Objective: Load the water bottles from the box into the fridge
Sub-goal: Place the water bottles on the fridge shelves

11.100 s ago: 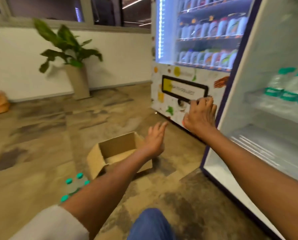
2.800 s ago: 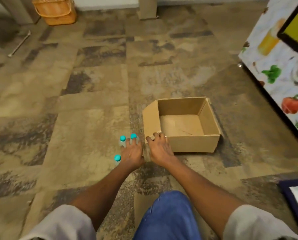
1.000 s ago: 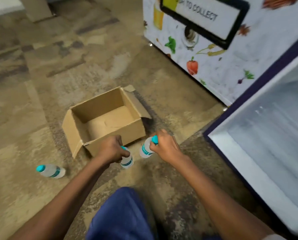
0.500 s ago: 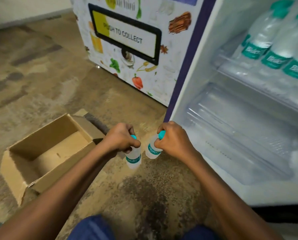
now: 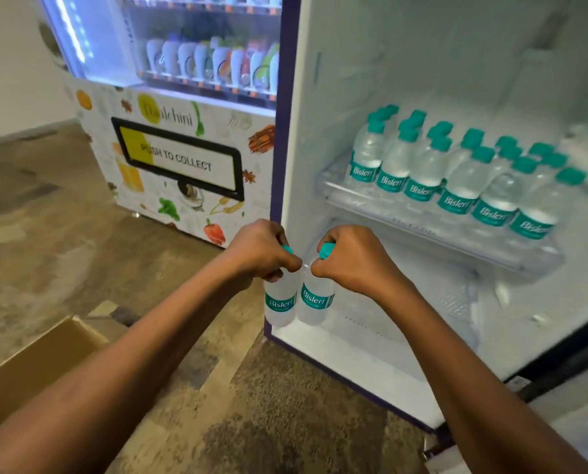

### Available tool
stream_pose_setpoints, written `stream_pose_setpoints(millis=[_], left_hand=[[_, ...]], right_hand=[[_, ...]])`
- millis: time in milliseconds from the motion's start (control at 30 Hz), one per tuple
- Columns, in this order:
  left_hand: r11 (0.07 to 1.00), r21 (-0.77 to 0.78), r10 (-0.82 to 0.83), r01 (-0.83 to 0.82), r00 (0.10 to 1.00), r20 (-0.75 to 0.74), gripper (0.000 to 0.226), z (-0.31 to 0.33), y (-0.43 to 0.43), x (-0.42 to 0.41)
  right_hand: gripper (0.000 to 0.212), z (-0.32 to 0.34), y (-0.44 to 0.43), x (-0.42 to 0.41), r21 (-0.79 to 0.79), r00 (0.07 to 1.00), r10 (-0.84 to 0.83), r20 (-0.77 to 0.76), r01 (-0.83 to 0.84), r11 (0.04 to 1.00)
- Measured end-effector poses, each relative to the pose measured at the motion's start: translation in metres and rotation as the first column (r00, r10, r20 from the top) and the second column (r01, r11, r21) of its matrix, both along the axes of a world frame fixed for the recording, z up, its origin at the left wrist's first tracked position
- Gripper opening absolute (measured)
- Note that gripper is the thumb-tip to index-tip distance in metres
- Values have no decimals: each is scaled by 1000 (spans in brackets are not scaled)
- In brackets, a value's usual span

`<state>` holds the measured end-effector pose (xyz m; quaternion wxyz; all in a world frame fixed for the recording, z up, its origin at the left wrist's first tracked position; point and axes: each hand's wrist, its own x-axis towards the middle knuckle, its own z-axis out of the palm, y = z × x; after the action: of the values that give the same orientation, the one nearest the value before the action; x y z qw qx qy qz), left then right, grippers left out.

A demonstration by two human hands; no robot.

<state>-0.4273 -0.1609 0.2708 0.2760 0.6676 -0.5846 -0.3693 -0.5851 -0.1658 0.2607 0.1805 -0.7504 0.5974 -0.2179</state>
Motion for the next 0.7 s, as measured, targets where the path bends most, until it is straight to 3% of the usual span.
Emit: stream_pose_setpoints(millis=[400,700], left_hand=[[976,-148,-163,158,987,-18,17,110,-35,-64],[955,-276,-130,107,989,-66,22,186,-76,-106]], right_hand=[[34,127,-12,-64,-227,987,-163,0,158,961],[24,199,-38,-104,-427,964,-263,40,254,868]])
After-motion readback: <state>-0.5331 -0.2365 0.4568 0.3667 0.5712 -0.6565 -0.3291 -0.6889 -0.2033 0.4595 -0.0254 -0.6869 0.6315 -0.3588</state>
